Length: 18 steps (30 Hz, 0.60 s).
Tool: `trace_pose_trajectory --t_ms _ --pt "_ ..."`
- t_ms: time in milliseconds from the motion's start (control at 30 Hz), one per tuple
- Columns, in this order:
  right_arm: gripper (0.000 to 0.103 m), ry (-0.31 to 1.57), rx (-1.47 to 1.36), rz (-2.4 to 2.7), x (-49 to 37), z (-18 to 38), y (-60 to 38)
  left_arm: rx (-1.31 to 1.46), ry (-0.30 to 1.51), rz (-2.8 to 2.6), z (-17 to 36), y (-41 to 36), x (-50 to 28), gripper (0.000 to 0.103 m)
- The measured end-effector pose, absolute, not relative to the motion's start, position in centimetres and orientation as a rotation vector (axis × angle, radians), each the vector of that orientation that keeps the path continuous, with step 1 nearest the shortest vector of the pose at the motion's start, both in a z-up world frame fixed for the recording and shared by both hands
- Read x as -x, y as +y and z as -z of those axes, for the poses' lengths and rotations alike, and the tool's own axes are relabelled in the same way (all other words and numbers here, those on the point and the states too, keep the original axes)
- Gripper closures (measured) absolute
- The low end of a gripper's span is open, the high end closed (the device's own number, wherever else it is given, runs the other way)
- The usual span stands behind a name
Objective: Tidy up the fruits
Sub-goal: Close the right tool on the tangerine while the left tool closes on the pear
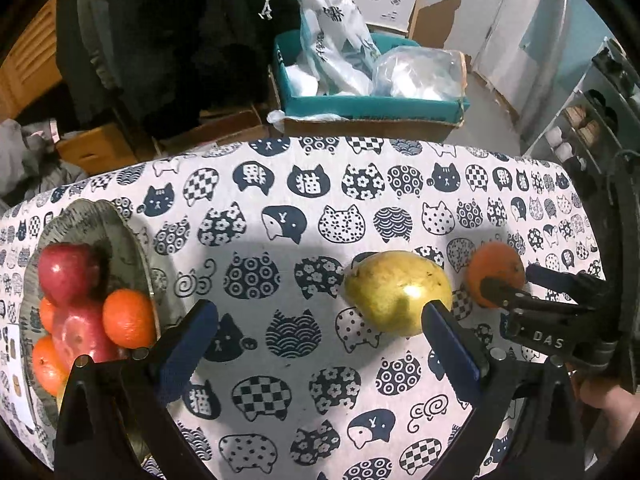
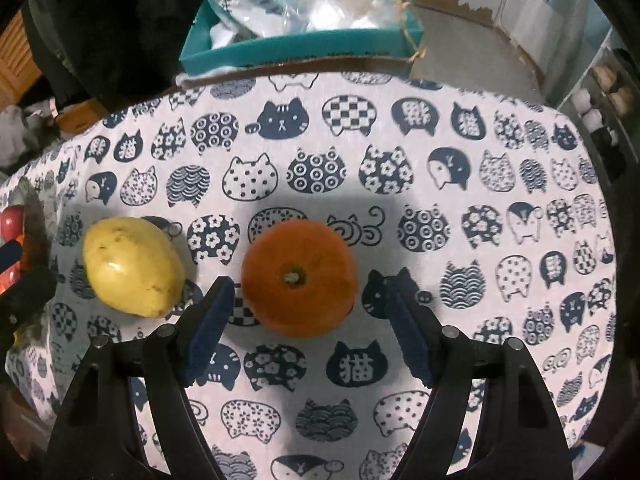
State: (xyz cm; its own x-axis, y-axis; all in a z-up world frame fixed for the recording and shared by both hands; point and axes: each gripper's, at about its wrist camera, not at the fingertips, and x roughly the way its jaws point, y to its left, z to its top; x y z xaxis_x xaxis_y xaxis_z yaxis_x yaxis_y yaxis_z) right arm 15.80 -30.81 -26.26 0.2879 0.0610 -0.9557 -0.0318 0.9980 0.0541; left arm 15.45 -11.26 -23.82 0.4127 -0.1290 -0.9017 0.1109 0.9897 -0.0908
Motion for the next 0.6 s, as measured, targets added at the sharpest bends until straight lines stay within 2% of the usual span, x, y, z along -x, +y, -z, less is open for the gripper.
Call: trace_pose_trajectory --t_ms 267,333,600 --pt "0.028 1.302 -0.031 -0.089 -16.7 28.3 -30.4 -0.002 1.159 0.181 24.8 -12.7 -16.2 0.000" --pt "0.038 1.305 -0.033 -0.103 -16.8 28.6 -30.3 0.002 1.166 0.192 25.0 -13.2 -16.4 0.000" --pt "0.040 1.297 -0.004 -0.072 -16.7 28.6 -30.6 0.000 1.194 0.239 26.2 -15.2 -17.0 0.000"
